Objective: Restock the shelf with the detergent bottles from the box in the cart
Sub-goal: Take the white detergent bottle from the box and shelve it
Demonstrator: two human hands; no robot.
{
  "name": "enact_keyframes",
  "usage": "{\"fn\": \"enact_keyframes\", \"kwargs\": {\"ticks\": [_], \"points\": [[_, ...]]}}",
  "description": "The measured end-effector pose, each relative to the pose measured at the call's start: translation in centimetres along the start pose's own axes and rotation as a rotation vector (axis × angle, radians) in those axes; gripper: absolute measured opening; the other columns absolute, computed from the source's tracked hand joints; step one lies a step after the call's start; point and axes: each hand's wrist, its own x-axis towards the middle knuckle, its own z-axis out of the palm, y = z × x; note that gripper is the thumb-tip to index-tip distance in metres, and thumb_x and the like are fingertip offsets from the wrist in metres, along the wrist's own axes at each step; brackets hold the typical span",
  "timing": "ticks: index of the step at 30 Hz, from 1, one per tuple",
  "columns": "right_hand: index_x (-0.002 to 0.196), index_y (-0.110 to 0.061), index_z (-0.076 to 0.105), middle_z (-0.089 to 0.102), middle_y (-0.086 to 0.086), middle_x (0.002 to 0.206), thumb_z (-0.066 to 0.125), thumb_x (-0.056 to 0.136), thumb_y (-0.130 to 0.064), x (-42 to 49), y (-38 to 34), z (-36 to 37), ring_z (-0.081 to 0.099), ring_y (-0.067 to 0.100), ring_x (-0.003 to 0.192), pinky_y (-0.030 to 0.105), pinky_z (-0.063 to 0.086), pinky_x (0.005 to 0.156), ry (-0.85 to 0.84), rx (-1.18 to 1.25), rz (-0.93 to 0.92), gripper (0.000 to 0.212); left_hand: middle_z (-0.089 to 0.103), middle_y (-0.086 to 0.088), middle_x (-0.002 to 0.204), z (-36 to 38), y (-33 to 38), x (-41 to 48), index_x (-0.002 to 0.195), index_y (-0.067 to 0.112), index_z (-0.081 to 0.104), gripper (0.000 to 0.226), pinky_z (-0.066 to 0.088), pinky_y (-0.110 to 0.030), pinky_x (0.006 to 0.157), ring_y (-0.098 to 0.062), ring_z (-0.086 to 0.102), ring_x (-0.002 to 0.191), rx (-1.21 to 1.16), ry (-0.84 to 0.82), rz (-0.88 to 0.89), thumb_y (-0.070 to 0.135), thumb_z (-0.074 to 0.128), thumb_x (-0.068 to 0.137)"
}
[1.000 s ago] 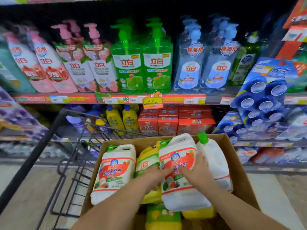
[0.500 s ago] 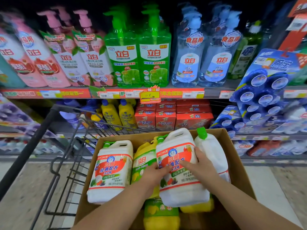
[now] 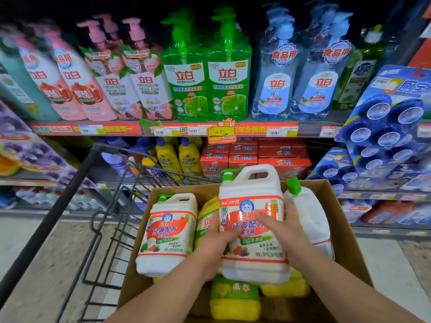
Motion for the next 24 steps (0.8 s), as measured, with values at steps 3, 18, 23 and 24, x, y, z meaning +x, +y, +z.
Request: {"fn": "enact_keyframes", "kwargs": {"ticks": [3, 18, 23, 24], "points": [[0.110, -0.019, 0.059, 0.074, 0.008, 0.093, 0.087, 0.060, -0.019, -0.4, -0.7, 0.9, 0.073, 0.025, 0.075, 0.038, 0.059, 0.058, -0.047, 0.047, -0.020, 0.057, 0.072, -0.004, 0.107, -1.0, 1.4, -0.9, 0.123, 0.032, 0.050, 0.052, 0.058, -0.033, 0.071, -0.023, 0.070, 0.096, 0.073, 0.000, 0.057, 0.006, 0.068, 0.081], [0.104, -0.021, 0.061, 0.075, 0.014, 0.091, 0.082, 0.040, -0.027, -5.3, -8.7, 11.8, 0.072, 0.034, 0.077, 0.049, 0.059, 0.065, -0.558, 0.086, -0.101, 0.068, 0.071, -0.007, 0.111, -7.7, 9.0, -11.2, 0.138, 0.039, 0.032, 0.086, 0.059, -0.037, 0.070, -0.029, 0.069, 0.097, 0.064, 0.210, 0.407, 0.015, 0.074, 0.066], [0.102, -0.018, 0.061, 0.075, 0.014, 0.089, 0.080, 0.058, -0.017, -8.4, -8.7, 17.7, 0.073, 0.030, 0.071, 0.037, 0.057, 0.053, -0.696, 0.075, -0.079, 0.049, 0.072, -0.004, 0.106, -11.5, 10.0, -16.9, 0.113, 0.053, 0.043, 0.065, 0.059, -0.036, 0.067, -0.028, 0.070, 0.093, 0.064, 0.345, 0.452, 0.022, 0.075, 0.065], [0.103, -0.018, 0.061, 0.075, 0.015, 0.090, 0.079, 0.063, -0.014, -9.1, -8.6, 19.0, 0.073, 0.029, 0.071, 0.037, 0.058, 0.053, -0.719, 0.067, -0.076, 0.044, 0.072, -0.005, 0.107, -12.4, 10.0, -18.0, 0.117, 0.051, 0.043, 0.068, 0.059, -0.039, 0.070, -0.029, 0.070, 0.094, 0.061, 0.367, 0.469, 0.023, 0.076, 0.065]]}}
